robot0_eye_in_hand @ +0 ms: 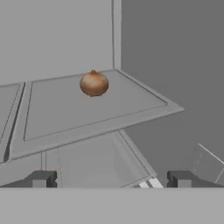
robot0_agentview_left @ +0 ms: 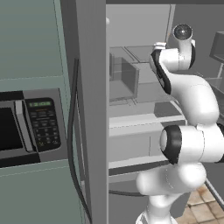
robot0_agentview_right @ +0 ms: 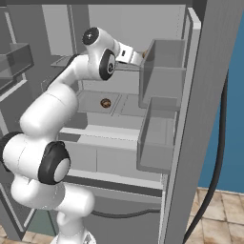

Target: Move the potato and onion from the top shelf to the second highest shelf to make space. Then, place the pitcher from the counter on the cleared top shelf.

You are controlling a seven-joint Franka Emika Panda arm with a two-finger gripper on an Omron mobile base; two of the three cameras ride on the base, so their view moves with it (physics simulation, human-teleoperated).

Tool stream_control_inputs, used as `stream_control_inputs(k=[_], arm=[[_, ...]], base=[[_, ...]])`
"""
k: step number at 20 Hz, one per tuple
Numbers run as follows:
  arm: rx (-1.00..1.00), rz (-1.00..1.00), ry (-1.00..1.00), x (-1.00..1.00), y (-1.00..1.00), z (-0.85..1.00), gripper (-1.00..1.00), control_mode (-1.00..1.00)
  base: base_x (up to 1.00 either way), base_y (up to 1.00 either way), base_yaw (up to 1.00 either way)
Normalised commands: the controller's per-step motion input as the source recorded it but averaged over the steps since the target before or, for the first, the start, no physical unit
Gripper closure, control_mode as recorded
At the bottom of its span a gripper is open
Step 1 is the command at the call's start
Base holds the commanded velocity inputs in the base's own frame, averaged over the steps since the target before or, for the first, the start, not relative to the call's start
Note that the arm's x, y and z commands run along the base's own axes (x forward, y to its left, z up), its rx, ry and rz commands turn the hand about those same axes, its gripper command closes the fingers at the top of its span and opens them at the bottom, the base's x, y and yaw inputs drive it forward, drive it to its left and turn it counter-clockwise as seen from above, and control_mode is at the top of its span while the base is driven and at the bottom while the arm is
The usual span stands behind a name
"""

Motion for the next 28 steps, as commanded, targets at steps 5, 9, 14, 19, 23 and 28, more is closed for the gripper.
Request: stream_control_inputs(k=[5, 9, 14, 19, 23, 28], arm=[[0.0, 0.0, 0.07, 0.57, -0.23, 0.0, -1.0, -1.0], [0.0, 0.0, 0.08, 0.58, -0.13, 0.0, -1.0, -1.0], [0.0, 0.0, 0.06, 0.58, -0.01, -0.03, -1.0, -1.0], [0.0, 0.0, 0.0, 0.58, -0.05, -0.15, -1.0, -1.0], [0.0, 0.0, 0.0, 0.56, -0.13, -0.23, -1.0, -1.0], [0.0, 0.0, 0.0, 0.5, -0.21, -0.24, -1.0, -1.0]], base=[[0.0, 0.0, 0.0], [0.0, 0.0, 0.0], [0.0, 0.0, 0.0], [0.0, 0.0, 0.0], [0.0, 0.0, 0.0], [0.0, 0.0, 0.0]])
